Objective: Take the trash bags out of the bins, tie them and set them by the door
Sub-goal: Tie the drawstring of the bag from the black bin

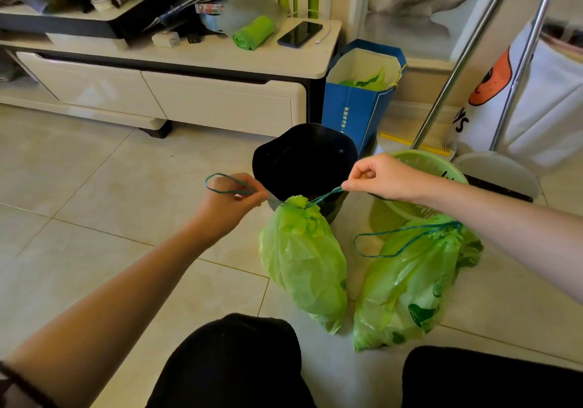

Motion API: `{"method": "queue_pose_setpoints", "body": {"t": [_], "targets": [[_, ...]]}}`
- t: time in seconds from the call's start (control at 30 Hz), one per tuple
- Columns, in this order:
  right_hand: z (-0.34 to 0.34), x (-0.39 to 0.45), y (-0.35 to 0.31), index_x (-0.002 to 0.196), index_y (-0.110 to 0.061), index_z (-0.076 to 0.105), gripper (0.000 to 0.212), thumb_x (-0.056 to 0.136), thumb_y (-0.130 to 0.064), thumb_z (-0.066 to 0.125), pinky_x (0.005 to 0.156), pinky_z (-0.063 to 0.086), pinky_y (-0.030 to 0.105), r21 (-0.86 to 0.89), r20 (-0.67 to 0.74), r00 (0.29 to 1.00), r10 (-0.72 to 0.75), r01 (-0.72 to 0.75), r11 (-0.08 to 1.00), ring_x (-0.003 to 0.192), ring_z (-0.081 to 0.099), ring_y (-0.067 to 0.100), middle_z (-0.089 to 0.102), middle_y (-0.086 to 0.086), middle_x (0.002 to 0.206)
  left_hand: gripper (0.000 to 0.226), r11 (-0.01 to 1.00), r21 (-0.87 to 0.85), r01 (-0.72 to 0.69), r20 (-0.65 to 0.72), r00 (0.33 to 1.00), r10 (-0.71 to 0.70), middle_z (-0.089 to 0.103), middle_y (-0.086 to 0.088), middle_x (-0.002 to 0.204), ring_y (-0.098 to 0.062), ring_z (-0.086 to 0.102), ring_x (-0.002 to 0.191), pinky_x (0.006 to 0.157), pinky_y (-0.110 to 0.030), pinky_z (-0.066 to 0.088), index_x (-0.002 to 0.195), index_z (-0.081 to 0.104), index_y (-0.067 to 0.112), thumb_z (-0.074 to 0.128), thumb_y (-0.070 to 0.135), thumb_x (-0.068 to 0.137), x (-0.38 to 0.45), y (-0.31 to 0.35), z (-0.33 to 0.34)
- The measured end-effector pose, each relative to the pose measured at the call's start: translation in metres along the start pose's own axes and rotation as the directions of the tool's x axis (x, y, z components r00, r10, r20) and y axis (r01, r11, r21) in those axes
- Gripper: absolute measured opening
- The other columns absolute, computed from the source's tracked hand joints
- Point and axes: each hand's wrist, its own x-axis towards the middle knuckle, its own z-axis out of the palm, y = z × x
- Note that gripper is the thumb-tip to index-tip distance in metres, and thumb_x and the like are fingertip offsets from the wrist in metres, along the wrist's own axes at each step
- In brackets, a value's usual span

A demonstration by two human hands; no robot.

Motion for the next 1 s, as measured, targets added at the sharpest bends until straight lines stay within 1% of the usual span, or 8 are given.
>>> {"method": "queue_pose_setpoints", "body": {"t": [0.17, 0.3, 0.43, 0.53, 0.63, 0.8, 0.93, 1.0], "targets": [[-0.012, -0.006, -0.030, 0.082, -0.011, 0.070, 0.014, 0.082, -0.025, 0.071, 0.051, 0.043, 0.015, 0.044, -0.067, 0.992, -0.105, 0.108, 0.993, 0.052, 0.050, -0.002, 0.061, -0.007, 0.064, 0.008, 0.995, -0.087, -0.054, -0.049, 0.998, 0.050, 0.067, -0.003, 0.073, -0.006, 0.062, 0.069, 0.063, -0.013, 0.048, 0.078, 0.066, 0.008, 0.073, 0.005, 0.079, 0.012, 0.038, 0.009], [-0.016, -0.013, -0.051, 0.079, -0.013, 0.070, 0.011, 0.080, -0.024, 0.072, 0.058, 0.044, 0.020, 0.073, -0.096, 0.983, -0.159, 0.167, 0.983, 0.053, 0.052, 0.005, 0.060, -0.008, 0.055, 0.021, 0.993, -0.088, -0.082, -0.020, 0.997, 0.081, 0.058, -0.001, 0.064, -0.005, 0.053, 0.057, 0.054, -0.010, 0.040, 0.075, 0.062, -0.001, 0.078, 0.012, 0.075, 0.013, 0.067, 0.026], [-0.020, -0.023, -0.067, 0.085, -0.005, 0.069, 0.015, 0.082, -0.020, 0.070, 0.055, 0.043, 0.016, 0.109, -0.117, 0.973, -0.200, 0.213, 0.971, 0.052, 0.052, 0.008, 0.059, 0.003, 0.058, 0.034, 0.990, -0.136, -0.023, 0.044, 0.999, 0.029, 0.052, -0.008, 0.063, -0.016, 0.047, 0.060, 0.058, -0.026, 0.039, 0.072, 0.058, -0.004, 0.080, 0.022, 0.073, 0.013, 0.084, 0.037], [-0.025, -0.032, -0.074, 0.089, -0.004, 0.070, 0.014, 0.085, -0.017, 0.067, 0.052, 0.042, 0.012, 0.140, -0.136, 0.968, -0.211, 0.229, 0.963, 0.052, 0.052, 0.004, 0.058, 0.000, 0.059, 0.025, 0.987, -0.161, 0.015, 0.088, 0.996, -0.001, 0.052, -0.004, 0.058, -0.014, 0.051, 0.056, 0.059, -0.024, 0.044, 0.067, 0.060, 0.008, 0.077, 0.023, 0.078, 0.010, 0.094, 0.041], [-0.029, -0.039, -0.075, 0.092, -0.004, 0.070, 0.014, 0.088, -0.014, 0.063, 0.054, 0.044, 0.015, 0.159, -0.128, 0.973, -0.193, 0.212, 0.964, 0.057, 0.052, 0.008, 0.058, 0.003, 0.064, 0.015, 0.976, -0.211, 0.057, 0.090, 0.995, -0.039, 0.057, -0.003, 0.060, -0.011, 0.050, 0.053, 0.056, -0.021, 0.046, 0.076, 0.069, 0.010, 0.072, 0.022, 0.082, 0.010, 0.100, 0.045], [-0.033, -0.045, -0.073, 0.091, -0.011, 0.070, 0.010, 0.088, -0.011, 0.061, 0.060, 0.048, 0.020, 0.113, -0.128, 0.970, -0.208, 0.223, 0.968, 0.059, 0.055, 0.004, 0.061, 0.000, 0.068, 0.008, 0.984, -0.179, 0.021, 0.163, 0.987, 0.009, 0.068, 0.000, 0.080, -0.008, 0.059, 0.071, 0.071, -0.023, 0.052, 0.088, 0.073, 0.018, 0.074, 0.020, 0.081, 0.012, 0.104, 0.046], [-0.036, -0.045, -0.073, 0.091, -0.011, 0.072, 0.009, 0.086, -0.014, 0.064, 0.062, 0.051, 0.019, 0.007, -0.214, 0.936, -0.279, 0.287, 0.958, 0.061, 0.062, 0.007, 0.066, -0.005, 0.071, 0.039, 0.995, -0.093, 0.016, 0.228, 0.974, 0.005, 0.062, -0.011, 0.075, -0.019, 0.055, 0.072, 0.073, -0.035, 0.047, 0.082, 0.063, -0.002, 0.071, 0.036, 0.080, 0.010, 0.106, 0.055], [-0.038, -0.044, -0.070, 0.089, -0.012, 0.072, 0.007, 0.084, -0.015, 0.067, 0.066, 0.054, 0.021, -0.006, -0.264, 0.920, -0.290, 0.300, 0.954, 0.063, 0.065, 0.007, 0.067, -0.006, 0.072, 0.036, 0.986, -0.155, 0.066, 0.267, 0.963, -0.023, 0.060, -0.008, 0.065, -0.018, 0.057, 0.065, 0.071, -0.033, 0.051, 0.070, 0.059, 0.002, 0.065, 0.032, 0.087, 0.006, 0.111, 0.060]]}}
